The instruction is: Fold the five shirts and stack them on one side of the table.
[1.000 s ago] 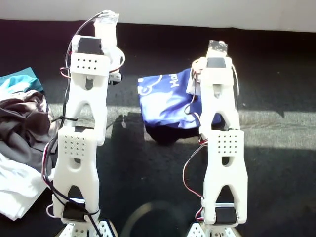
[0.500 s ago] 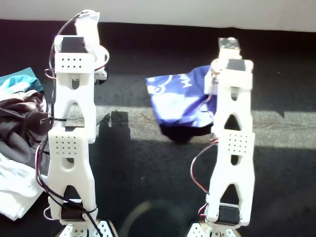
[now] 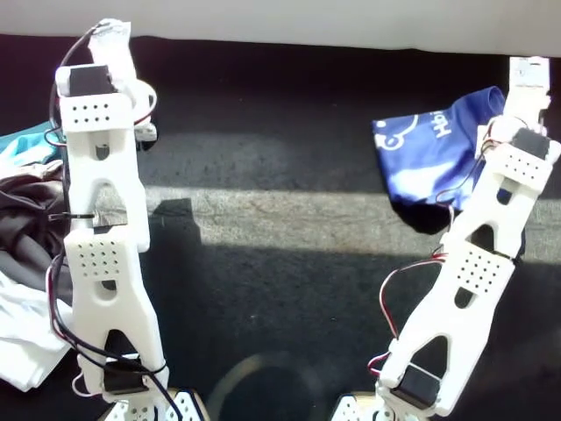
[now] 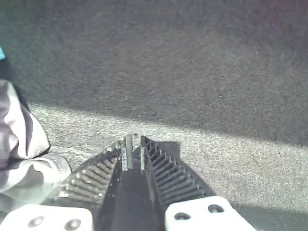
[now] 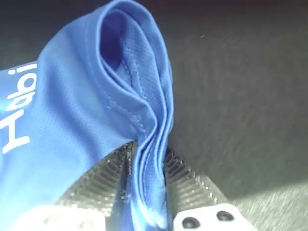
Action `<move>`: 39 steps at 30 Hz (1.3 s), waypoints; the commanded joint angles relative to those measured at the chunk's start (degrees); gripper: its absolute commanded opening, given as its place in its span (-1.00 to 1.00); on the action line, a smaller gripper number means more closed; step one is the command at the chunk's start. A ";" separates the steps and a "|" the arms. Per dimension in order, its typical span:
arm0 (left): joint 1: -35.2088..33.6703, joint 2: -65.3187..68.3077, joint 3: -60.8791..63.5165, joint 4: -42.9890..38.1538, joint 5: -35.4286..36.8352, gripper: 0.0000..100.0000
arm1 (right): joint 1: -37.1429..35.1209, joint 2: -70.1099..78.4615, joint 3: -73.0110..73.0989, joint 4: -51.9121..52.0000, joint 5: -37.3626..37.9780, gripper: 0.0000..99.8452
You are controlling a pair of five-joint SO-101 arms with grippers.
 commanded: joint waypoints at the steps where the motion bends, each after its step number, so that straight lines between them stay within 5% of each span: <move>1: -3.12 -3.74 -0.22 0.44 0.00 -0.90 | 1.71 -2.86 2.77 -5.58 1.14 -0.99; 11: -7.34 -4.00 -0.22 0.44 0.00 -0.90 | 4.26 -3.56 5.67 -8.13 1.05 -0.96; 17: -8.40 -4.35 -0.31 0.62 0.00 -0.69 | 3.03 -5.93 -1.19 2.42 -0.35 -0.45; 22: -16.40 -8.22 0.40 0.70 -0.35 -0.57 | 3.21 -7.52 -6.99 3.47 -3.52 -0.44; 31: -34.77 -17.01 13.05 0.53 -13.36 -0.57 | -0.66 -15.96 -11.47 16.92 -3.25 -0.44; 39: -40.84 -16.75 23.34 0.09 -21.27 -0.57 | -7.69 -25.63 -11.12 23.87 -3.16 -0.44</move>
